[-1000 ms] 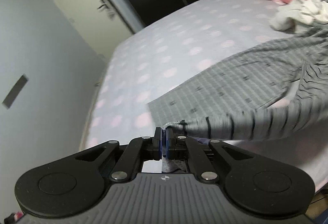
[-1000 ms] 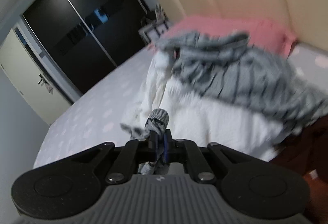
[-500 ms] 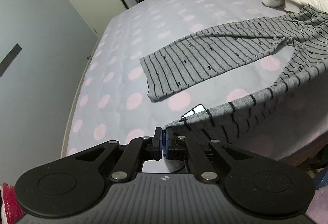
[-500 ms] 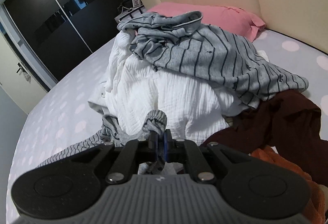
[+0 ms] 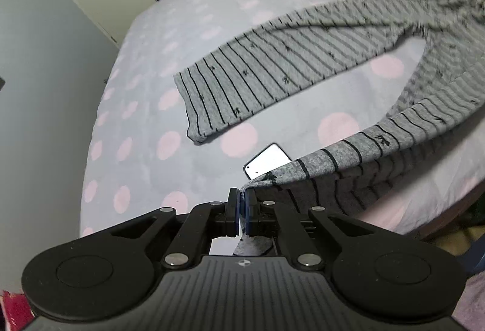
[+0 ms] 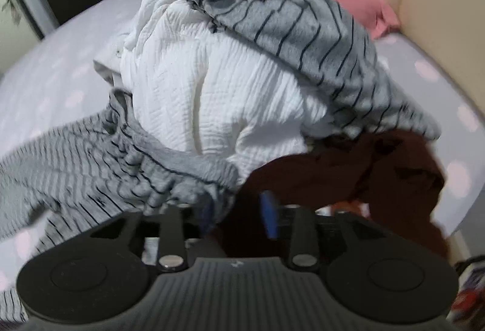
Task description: Fold clothes
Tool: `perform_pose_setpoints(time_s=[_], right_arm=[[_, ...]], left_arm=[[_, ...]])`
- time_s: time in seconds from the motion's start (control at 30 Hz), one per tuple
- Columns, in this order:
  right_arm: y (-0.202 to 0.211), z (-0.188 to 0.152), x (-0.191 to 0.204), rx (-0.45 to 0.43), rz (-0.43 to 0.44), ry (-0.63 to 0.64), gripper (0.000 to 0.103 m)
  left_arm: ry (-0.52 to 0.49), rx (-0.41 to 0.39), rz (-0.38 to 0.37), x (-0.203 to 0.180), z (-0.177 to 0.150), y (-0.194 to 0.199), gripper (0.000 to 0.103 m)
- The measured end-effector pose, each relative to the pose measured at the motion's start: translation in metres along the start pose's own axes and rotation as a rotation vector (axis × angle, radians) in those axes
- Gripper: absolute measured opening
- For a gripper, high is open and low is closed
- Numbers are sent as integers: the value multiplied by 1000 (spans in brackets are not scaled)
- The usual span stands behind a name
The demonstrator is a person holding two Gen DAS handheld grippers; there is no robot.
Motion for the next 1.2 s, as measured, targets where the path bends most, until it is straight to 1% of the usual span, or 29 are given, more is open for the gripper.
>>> perform_pose_setpoints(time_s=[0.1,0.13,0.2,0.3,0.37,0.47,0.6,0.7,0.8,0.97,1.03,1.07,1.2], right_arm=[[17,6,15,-90,-17,83,41],[21,9,24,-128,-1,107,41],[26,16,43,-194,35,156,45],[15,25,80,-216,111,225,47],[-2,30,101,-215,133,239,47],[-30,35,127,-216,145,253,47],[-60,43,152,-180,157,286,47],[-74,55,164,-204,181,306,47],[-86,66,171,-223,213,318,47],[-111,75,184,-189,242,348,47],[-123,73,189,-154,252,374,47],[-129,71,192,-138,249,389,47],[-153,64,199,-93,187,451,47]], left_arm=[[-11,21,15,0,1,-7,1],[-10,19,22,1,3,-7,1],[-11,13,38,3,6,-9,2],[-6,6,54,9,20,-17,2],[21,9,60,15,31,-29,2],[39,30,69,21,45,-54,2],[71,61,66,28,57,-86,2],[64,83,68,29,62,-104,2],[35,99,72,28,67,-116,2],[1,122,72,25,72,-130,2],[-3,133,66,24,71,-133,2],[-2,138,63,24,70,-135,2],[17,156,46,25,66,-139,2]])
Point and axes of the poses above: each gripper's, at about its wrist camera, not at the fingertips, and y roughly against the way its jaws point, x to its left, z to its top, the point moved 3 cm from there along -y, roughly the way its jaws point, and after that the axes turned 11 degrees about -y, right-handed, at the moved point
